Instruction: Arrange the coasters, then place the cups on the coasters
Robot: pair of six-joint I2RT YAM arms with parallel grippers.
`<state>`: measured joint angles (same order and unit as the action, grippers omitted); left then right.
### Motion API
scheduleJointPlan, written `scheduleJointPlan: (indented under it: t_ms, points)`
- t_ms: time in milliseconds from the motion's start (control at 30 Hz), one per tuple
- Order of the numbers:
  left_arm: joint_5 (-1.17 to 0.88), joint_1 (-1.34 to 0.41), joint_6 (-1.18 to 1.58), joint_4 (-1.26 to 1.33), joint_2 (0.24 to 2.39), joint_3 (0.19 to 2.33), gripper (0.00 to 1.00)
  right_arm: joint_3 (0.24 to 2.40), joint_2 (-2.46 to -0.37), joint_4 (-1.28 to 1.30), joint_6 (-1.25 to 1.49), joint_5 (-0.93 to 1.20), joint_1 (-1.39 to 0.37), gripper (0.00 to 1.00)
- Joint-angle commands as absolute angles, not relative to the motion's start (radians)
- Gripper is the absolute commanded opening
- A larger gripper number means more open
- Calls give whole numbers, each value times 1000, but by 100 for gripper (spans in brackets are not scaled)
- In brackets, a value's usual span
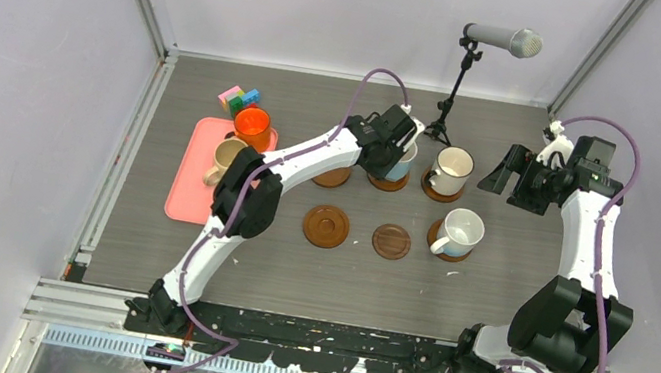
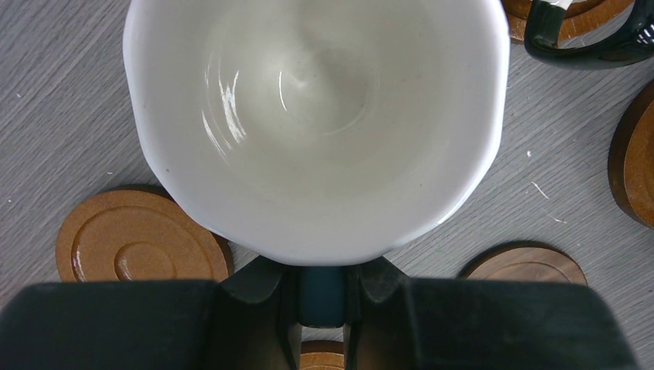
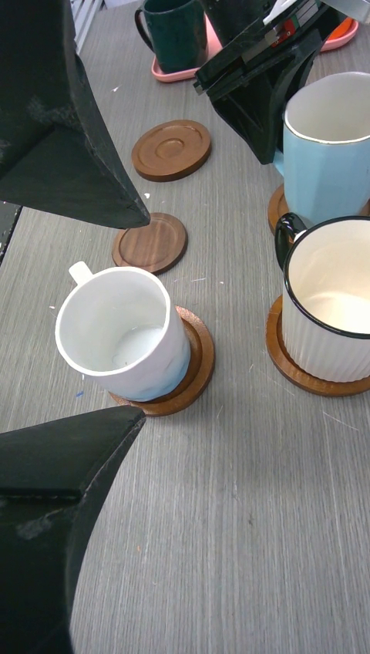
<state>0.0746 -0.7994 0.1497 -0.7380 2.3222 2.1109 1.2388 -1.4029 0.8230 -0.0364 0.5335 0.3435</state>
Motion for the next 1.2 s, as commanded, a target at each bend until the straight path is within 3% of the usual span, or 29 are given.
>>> scheduleJointPlan:
  t_ms: [0, 967, 1100, 1167]
  points:
    - [78, -807, 149, -712, 2272, 2149, 3, 1242, -1388, 795, -41, 547, 347, 89]
    - [89, -808, 146, -728, 2216, 2085, 0, 1241, -1388, 795, -37, 552, 348, 89]
    - [89, -808, 143, -728, 2223, 2091, 15, 1241, -1388, 795, -38, 554, 348, 89]
    - [89, -808, 141, -733, 2232, 2098, 29, 1242, -1387, 795, -37, 552, 349, 89]
